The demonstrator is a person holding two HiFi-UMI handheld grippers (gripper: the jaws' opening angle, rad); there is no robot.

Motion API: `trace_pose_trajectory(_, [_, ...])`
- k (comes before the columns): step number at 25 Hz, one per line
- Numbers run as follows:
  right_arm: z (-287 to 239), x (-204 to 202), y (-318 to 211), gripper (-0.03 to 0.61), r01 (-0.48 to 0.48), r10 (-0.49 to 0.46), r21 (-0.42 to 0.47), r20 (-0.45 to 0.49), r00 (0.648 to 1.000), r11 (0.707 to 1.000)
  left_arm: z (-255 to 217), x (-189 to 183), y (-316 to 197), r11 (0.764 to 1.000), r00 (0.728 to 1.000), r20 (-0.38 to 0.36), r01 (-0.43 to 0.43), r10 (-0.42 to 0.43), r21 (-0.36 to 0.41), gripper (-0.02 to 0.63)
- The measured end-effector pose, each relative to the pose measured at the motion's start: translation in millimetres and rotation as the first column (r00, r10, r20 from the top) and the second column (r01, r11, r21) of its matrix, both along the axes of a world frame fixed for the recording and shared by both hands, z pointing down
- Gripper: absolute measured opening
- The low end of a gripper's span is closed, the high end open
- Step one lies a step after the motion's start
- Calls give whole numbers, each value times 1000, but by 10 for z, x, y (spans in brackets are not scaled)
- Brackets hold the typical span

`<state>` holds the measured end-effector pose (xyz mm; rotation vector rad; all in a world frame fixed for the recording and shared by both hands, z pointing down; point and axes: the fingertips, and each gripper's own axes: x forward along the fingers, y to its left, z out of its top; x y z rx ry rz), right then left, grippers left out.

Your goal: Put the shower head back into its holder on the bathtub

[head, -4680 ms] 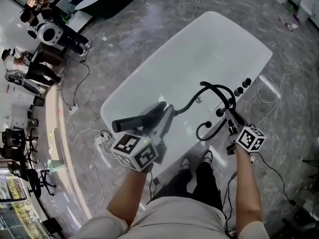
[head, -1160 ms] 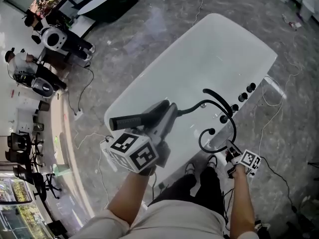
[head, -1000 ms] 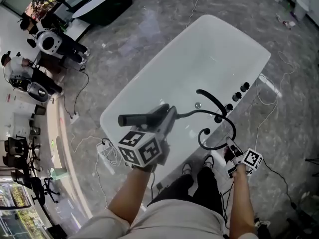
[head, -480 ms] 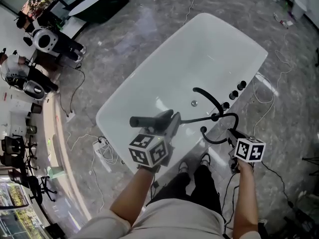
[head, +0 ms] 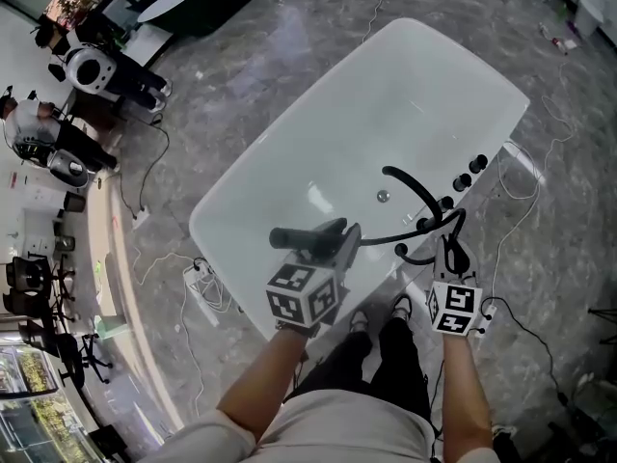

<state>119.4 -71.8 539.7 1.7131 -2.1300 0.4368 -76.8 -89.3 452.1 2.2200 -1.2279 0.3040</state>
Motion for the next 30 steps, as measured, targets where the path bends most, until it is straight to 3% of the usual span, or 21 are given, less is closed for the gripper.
trace_pose_trajectory(3, [4, -285, 68, 66, 153, -148, 82, -59, 987, 985, 63, 6, 9, 1000, 1000, -5, 4, -4, 0, 101])
trace_pose_trajectory(7, [321, -624, 129, 66, 321, -314, 36, -126, 941, 946, 100, -63, 10, 1000, 1000, 5, 24, -25, 11, 101])
trace_pose_trajectory(13, [475, -1076, 377, 63, 563, -554, -22, -217, 804, 826, 66, -527, -32, 991, 990, 46, 131, -132, 33, 101])
trace_pose_trajectory(15, [585, -1052, 384, 63, 574, -568, -55, -248, 785, 817, 62, -632, -40, 988, 987, 51, 150, -152, 33, 101])
trace_pose_trajectory(18, [787, -866, 212, 63, 534, -536, -92, -288, 794, 841, 25, -701, -31, 987, 986, 53, 156, -158, 42, 101])
trace_pose_trajectory(20, [873, -847, 92, 63, 533, -537, -103, -295, 790, 840, 19, -732, -13, 986, 985, 57, 159, -161, 46, 101])
trace_pose_trajectory(25, [574, -945, -297, 61, 538, -508, 1, -329, 796, 843, 56, -815, 17, 982, 980, 57, 187, -189, 42, 101])
trace_pose_trajectory(30, [233, -723, -557, 61, 571, -444, 64, -561, 699, 818, 90, -778, 63, 980, 980, 39, 195, -197, 38, 101])
